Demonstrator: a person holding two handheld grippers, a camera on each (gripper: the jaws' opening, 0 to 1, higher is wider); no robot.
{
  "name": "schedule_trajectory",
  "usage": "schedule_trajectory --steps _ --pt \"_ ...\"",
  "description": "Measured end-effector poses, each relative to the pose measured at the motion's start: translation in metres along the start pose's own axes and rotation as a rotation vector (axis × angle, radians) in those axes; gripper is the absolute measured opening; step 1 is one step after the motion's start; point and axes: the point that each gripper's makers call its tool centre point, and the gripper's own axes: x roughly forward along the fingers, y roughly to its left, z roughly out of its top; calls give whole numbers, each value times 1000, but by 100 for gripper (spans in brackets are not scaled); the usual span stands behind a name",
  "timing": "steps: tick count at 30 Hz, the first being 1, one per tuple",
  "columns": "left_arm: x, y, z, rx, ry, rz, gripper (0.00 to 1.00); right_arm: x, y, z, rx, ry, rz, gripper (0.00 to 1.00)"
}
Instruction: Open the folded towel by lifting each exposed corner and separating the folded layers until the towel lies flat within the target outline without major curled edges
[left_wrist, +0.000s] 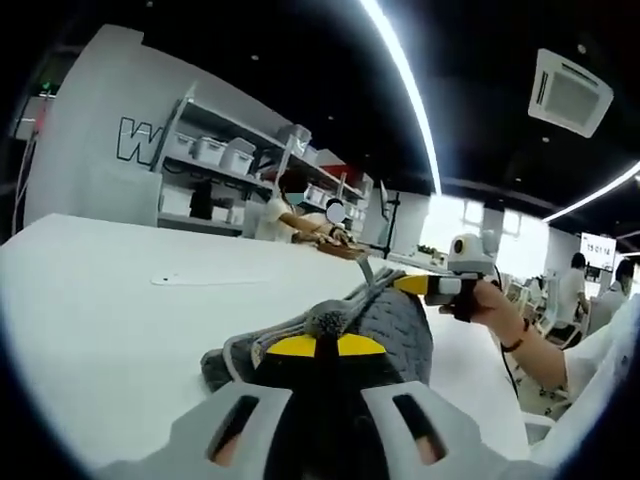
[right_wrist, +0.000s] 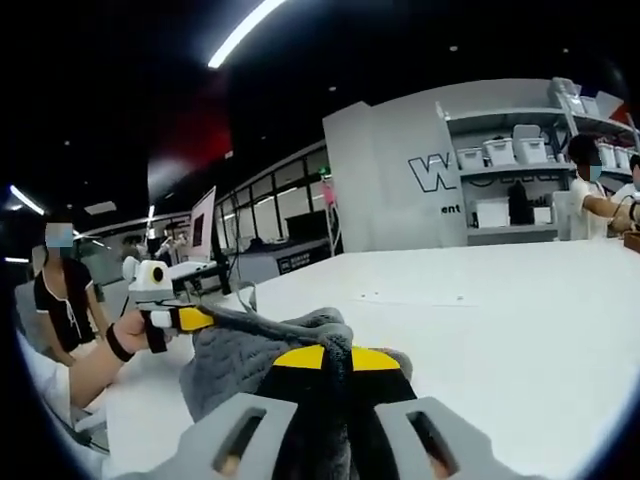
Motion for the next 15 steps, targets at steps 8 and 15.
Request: schedule_trajectory --steps 8,15 --pt "-3 -9 0 7 -13 -10 1 -10 6 1 -17 -13 4 0" --pt "-10 -12 -3 12 -18 -15 1 -15 13 -2 -24 -21 11 0"
